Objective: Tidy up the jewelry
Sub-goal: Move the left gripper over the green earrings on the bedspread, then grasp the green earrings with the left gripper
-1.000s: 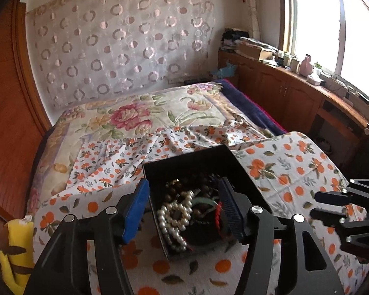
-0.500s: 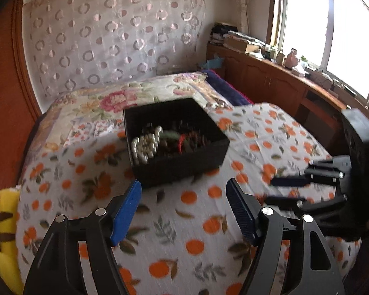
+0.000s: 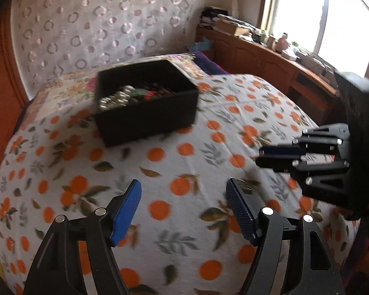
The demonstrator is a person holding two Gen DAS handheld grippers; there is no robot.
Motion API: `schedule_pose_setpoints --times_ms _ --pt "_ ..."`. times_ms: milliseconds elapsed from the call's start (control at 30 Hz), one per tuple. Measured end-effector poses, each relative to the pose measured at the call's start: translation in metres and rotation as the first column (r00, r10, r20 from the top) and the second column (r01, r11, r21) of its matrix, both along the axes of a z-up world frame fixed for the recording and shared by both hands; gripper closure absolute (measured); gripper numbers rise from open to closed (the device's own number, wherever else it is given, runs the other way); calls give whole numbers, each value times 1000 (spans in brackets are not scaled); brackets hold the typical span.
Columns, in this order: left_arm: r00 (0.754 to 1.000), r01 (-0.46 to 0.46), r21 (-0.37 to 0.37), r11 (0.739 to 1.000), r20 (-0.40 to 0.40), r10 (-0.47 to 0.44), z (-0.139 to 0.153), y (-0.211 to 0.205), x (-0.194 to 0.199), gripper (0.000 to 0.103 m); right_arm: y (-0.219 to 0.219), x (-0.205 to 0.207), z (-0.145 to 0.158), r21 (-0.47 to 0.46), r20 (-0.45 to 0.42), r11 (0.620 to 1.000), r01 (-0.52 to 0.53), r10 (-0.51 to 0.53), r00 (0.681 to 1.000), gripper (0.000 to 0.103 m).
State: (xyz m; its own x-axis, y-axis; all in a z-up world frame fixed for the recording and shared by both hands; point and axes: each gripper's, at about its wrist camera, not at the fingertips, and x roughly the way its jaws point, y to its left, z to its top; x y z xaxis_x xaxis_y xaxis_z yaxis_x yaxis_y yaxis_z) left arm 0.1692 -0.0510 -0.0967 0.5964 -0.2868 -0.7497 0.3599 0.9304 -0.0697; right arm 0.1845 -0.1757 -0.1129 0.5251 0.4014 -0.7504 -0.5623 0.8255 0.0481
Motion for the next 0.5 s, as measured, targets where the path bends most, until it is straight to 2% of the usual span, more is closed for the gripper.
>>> schedule_pose_setpoints --times_ms 267,367,500 --pt "998 54 8 998 -26 -54 -9 -29 -2 35 -13 -8 7 27 15 999 42 -42 999 87" --pt "996 81 27 996 -43 -80 -12 -39 -3 54 -15 -7 8 35 17 998 50 -50 999 87" --pt "992 114 23 993 -48 -113 -13 -50 -6 57 -19 -7 10 39 22 997 60 -61 998 87"
